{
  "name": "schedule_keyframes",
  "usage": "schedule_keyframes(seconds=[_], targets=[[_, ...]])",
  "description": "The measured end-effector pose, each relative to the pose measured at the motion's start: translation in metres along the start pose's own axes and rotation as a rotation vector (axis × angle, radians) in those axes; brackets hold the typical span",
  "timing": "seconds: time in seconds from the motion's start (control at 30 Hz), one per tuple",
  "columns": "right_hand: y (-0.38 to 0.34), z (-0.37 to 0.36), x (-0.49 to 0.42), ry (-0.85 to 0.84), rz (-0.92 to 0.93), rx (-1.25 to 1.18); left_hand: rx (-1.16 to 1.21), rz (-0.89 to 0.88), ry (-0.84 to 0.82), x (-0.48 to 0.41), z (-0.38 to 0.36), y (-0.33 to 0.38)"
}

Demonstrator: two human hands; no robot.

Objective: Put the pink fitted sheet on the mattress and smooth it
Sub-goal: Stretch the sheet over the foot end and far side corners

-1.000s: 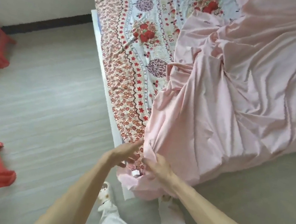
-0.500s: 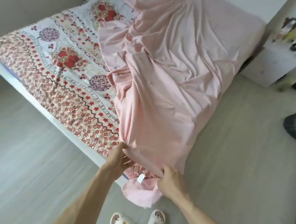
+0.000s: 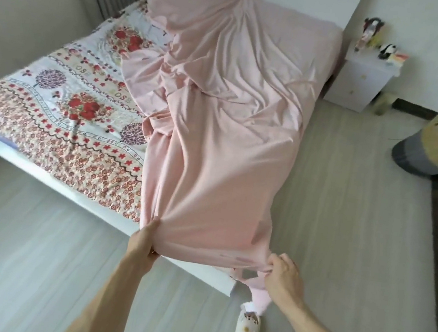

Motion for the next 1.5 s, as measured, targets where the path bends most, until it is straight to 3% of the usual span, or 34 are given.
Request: schedule_keyframes(seconds=[0.27, 0.53, 0.87, 1.17, 1.4, 1.5], targets=[[0.008, -0.114, 0.114, -0.085, -0.182, 0.065, -0.391, -0.112, -0.025, -0.018, 0.103, -0.014], [-0.02, -0.194, 0.185, -0.097, -0.369, -0.011, -0.56, -0.144, -0.087, -0.027, 0.172, -0.03], [0.016, -0.318, 0.165, -0.158, -0.4, 0.101, -0.661, -0.143, -0.051, -0.088, 0.207, -0.111], [0.042, -0.442, 0.141, -0.199, -0.376, 0.04, -0.715, -0.158, 0.025, -0.167, 0.243, -0.189], [0.033, -0.497, 0.128, -0.623, -0.27, -0.099, -0.859, -0.203, 0.112, -0.22, 0.258, -0.204], [0.022, -0.499, 0.111, -0.679, -0.256, -0.098, -0.883, -0.221, 0.175, -0.236, 0.262, -0.194]])
Point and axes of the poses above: each hand's wrist, its own x-axis away from the middle knuckle, its own z-axis out of the back of the hand, y = z × x, the point moved 2 cm from there along -x, towards the middle knuckle, and after that the axes turned 5 degrees about -z, right-handed, at the moved point
